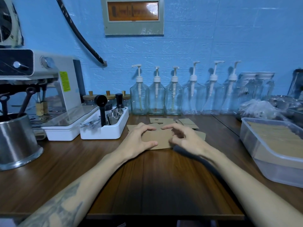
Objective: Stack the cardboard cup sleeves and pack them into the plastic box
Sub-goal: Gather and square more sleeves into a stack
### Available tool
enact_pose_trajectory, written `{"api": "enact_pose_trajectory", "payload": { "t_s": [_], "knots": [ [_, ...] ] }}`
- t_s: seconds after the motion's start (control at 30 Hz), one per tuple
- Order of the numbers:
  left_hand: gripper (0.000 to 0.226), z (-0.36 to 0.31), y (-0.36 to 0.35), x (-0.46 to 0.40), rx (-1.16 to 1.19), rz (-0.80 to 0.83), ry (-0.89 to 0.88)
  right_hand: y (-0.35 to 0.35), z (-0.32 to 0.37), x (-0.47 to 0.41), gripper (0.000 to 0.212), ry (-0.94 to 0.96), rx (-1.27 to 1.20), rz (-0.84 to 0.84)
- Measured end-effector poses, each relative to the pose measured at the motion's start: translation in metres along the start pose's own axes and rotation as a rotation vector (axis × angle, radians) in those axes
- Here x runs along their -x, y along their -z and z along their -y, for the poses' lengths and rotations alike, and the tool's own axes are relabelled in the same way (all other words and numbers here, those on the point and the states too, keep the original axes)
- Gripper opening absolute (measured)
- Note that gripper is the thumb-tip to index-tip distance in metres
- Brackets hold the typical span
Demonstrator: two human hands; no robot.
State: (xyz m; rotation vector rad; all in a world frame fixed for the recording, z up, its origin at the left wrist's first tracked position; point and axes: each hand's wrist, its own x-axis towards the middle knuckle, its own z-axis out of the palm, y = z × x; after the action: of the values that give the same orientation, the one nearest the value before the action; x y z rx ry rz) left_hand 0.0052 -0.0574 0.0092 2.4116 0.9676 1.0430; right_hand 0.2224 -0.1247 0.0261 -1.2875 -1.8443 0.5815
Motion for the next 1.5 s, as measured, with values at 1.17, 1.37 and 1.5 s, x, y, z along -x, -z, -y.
{"api": "enact_pose_trajectory", "payload": {
  "t_s": [1.17,1.37,1.5],
  "knots": [
    [0.077,0.026,-0.01,-0.057,-0.509,0.249,0.233,0.041,-0.037,-0.006,0.028,-0.138,0.224,-0.14],
    [0.075,0.027,-0.004,-0.052,-0.295,0.148,0.259,0.04,-0.037,-0.007,0.026,-0.141,0.228,-0.138],
    [0.072,0.031,0.011,-0.046,-0.108,0.05,0.235,0.037,-0.036,-0.008,0.026,-0.135,0.208,-0.136]
  ]
}}
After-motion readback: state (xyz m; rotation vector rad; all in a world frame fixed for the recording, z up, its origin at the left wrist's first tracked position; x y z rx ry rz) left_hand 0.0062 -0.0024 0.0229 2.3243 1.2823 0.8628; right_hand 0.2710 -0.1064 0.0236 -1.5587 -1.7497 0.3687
